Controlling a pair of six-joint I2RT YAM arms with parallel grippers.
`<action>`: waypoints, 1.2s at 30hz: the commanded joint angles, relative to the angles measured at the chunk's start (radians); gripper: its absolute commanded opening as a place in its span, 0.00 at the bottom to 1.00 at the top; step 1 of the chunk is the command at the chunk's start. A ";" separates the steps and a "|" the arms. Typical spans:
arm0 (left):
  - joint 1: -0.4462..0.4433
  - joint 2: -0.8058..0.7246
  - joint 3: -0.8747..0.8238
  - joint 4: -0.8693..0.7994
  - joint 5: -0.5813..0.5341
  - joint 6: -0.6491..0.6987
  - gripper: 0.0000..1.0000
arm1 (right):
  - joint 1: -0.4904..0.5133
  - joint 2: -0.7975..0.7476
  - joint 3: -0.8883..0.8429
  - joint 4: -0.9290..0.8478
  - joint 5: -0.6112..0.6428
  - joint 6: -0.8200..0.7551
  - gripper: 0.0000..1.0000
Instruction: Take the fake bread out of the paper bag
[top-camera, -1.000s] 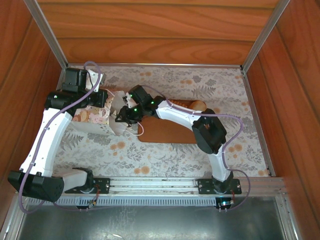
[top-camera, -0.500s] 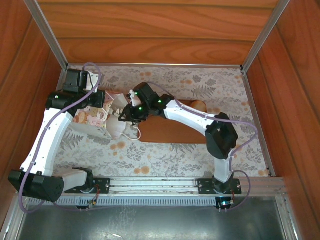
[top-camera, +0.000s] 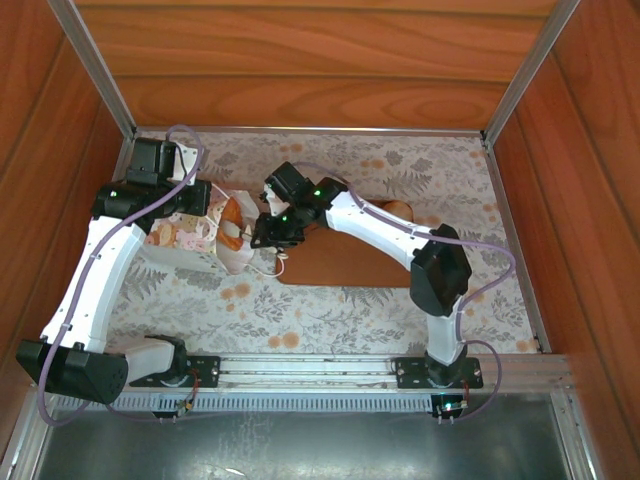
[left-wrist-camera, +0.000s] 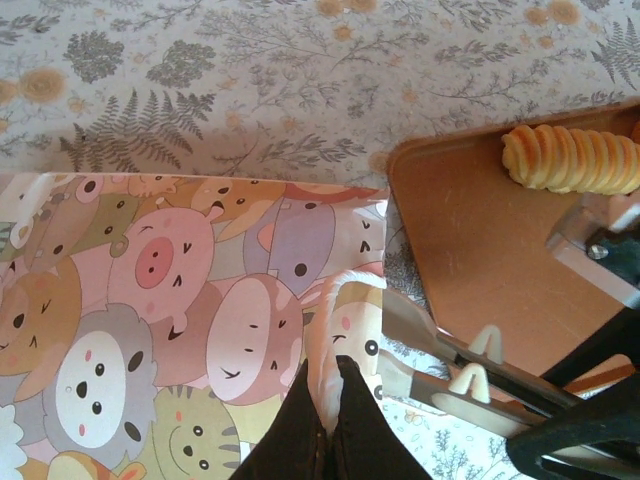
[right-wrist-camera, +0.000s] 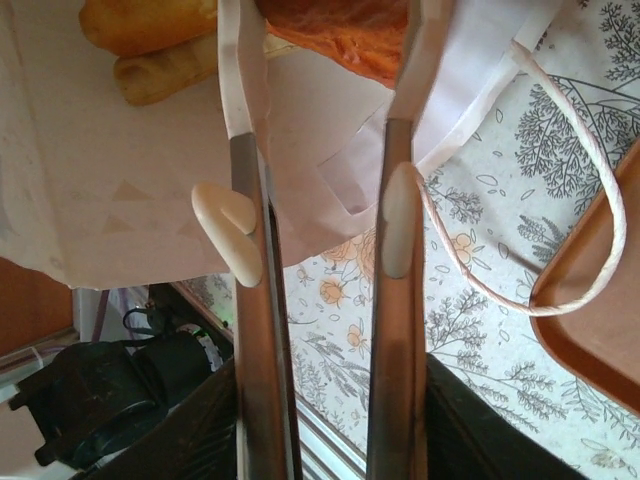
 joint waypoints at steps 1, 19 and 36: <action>-0.008 -0.016 -0.003 0.020 0.013 -0.004 0.00 | -0.009 0.019 0.037 0.018 -0.003 -0.009 0.47; -0.008 -0.008 0.000 0.020 0.018 -0.001 0.00 | -0.002 0.158 0.121 0.058 -0.069 -0.061 0.51; -0.009 -0.001 0.007 0.022 0.018 -0.001 0.00 | 0.011 0.093 -0.016 0.300 -0.187 -0.010 0.50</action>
